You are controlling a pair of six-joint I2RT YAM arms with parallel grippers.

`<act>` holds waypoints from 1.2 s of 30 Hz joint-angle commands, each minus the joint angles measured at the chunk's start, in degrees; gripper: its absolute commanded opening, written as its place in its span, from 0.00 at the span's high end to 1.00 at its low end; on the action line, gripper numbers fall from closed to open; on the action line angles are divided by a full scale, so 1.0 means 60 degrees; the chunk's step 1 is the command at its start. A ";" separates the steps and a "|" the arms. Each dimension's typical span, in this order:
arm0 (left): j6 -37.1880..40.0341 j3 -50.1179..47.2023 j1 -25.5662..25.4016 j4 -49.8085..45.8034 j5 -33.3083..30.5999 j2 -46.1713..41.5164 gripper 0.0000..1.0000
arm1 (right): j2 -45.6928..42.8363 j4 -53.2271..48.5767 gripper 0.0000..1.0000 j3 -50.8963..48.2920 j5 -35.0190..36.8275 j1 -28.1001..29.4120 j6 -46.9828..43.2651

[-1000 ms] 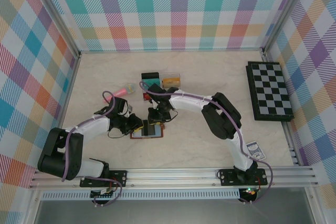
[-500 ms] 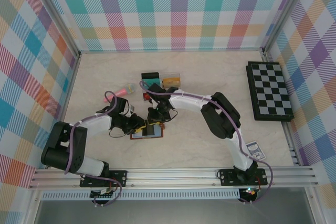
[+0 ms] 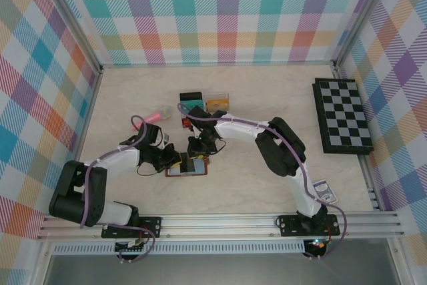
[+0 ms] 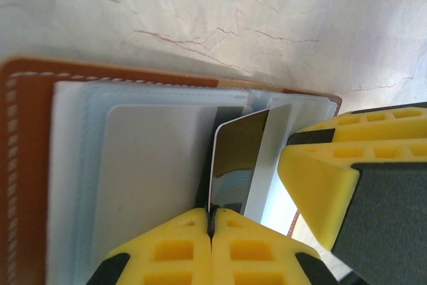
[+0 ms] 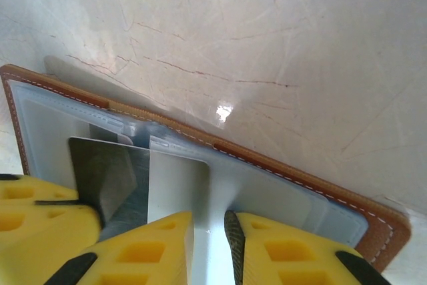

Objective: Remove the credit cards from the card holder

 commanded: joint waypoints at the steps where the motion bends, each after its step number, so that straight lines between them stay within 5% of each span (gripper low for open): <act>1: 0.0316 0.0042 0.0154 -0.1320 -0.1143 -0.0720 1.00 | 0.0122 -0.0180 0.74 -0.0469 0.0614 -0.0059 0.0123; 8: 0.0154 0.0456 0.0154 -0.2192 -0.1714 -0.2088 1.00 | -0.0474 0.0520 0.70 -0.0510 0.0111 -0.0187 0.0048; 17: 0.0299 0.1478 0.0184 -0.2583 -0.1146 -0.3096 1.00 | -0.2975 0.3289 0.48 -0.1803 -0.0513 -0.0788 0.0227; 27: -0.0851 0.1908 0.0384 -0.0552 0.1007 -0.3245 1.00 | -0.4482 0.6973 0.21 -0.4240 -0.2581 -0.1741 0.1761; 36: -0.2589 0.1759 0.0579 0.1587 0.2387 -0.3235 1.00 | -0.4422 1.0854 0.21 -0.5513 -0.4243 -0.2120 0.4368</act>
